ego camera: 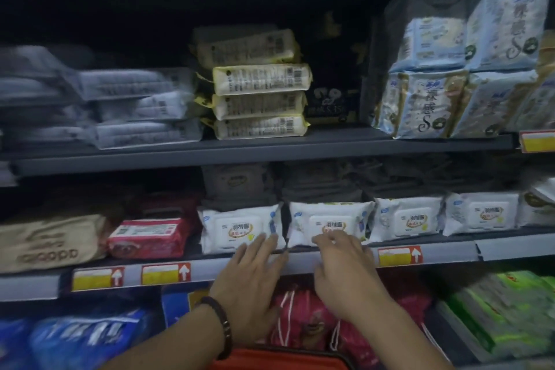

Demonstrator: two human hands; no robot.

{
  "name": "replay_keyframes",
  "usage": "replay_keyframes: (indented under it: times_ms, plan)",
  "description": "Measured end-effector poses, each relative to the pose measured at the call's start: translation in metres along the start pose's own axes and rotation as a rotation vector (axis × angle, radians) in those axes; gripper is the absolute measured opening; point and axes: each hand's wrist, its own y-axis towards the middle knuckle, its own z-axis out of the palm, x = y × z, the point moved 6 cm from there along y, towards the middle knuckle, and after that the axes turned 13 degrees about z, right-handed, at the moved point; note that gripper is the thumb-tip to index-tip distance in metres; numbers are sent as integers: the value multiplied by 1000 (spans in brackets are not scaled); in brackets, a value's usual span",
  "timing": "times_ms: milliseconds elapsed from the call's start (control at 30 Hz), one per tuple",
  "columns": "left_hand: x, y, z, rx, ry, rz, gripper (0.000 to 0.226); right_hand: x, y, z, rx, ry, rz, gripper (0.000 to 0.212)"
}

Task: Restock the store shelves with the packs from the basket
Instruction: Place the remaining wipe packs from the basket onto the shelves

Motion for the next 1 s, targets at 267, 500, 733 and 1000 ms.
replay_keyframes:
  times_ms: [267,500,733,1000]
  plan:
    - [92,-72,49,-153,-24,-224,104,114,-13,59,104,40,-122,76]
    - [82,-60,75,-142,-138,-270,108,118,-14,79,71,-41,-92,87]
    - [92,-41,81,-149,-230,-316,93,123,4,99,125,-108,-67,97]
    - [90,-47,64,-279,-236,-289,84,131,1,91,208,-127,-21,90]
